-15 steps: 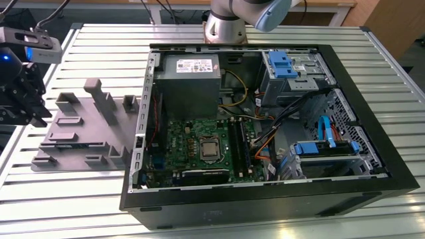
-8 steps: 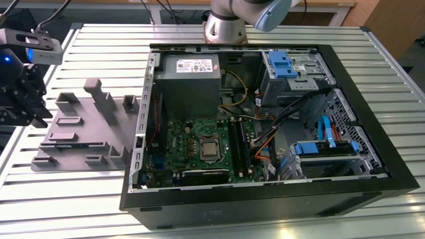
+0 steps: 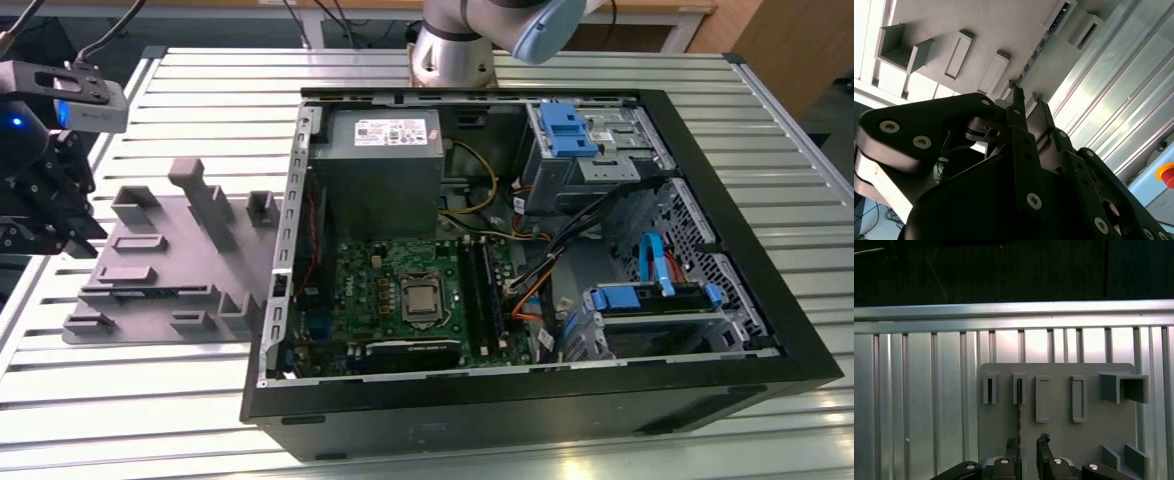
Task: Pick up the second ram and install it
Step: 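Pick up the second ram and move it above second insertion slot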
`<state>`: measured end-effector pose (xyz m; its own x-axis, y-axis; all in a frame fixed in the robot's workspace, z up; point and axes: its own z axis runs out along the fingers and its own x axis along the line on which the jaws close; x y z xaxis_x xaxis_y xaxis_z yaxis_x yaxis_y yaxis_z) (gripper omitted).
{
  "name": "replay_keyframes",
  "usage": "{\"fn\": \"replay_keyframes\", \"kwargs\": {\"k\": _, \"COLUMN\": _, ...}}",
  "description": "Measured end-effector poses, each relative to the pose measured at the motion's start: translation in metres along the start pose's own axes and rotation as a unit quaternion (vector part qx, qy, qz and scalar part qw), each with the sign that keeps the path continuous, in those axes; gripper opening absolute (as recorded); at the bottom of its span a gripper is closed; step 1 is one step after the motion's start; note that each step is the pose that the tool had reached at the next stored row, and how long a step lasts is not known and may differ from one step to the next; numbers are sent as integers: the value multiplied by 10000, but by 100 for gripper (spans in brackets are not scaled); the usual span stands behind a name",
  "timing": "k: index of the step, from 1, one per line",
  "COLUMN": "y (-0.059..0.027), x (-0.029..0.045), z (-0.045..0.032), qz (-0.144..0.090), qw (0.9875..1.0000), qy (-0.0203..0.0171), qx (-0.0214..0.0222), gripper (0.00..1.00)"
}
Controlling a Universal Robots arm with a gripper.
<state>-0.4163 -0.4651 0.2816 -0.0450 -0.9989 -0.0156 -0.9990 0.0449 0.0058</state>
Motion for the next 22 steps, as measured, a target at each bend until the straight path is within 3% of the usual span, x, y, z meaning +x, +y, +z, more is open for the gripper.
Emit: {"fn": "replay_keyframes", "kwargs": {"k": 22, "y": 0, "x": 1, "z": 59, "qz": 0, "qw": 10000, "qy": 0, "qx": 0, "gripper": 30}}
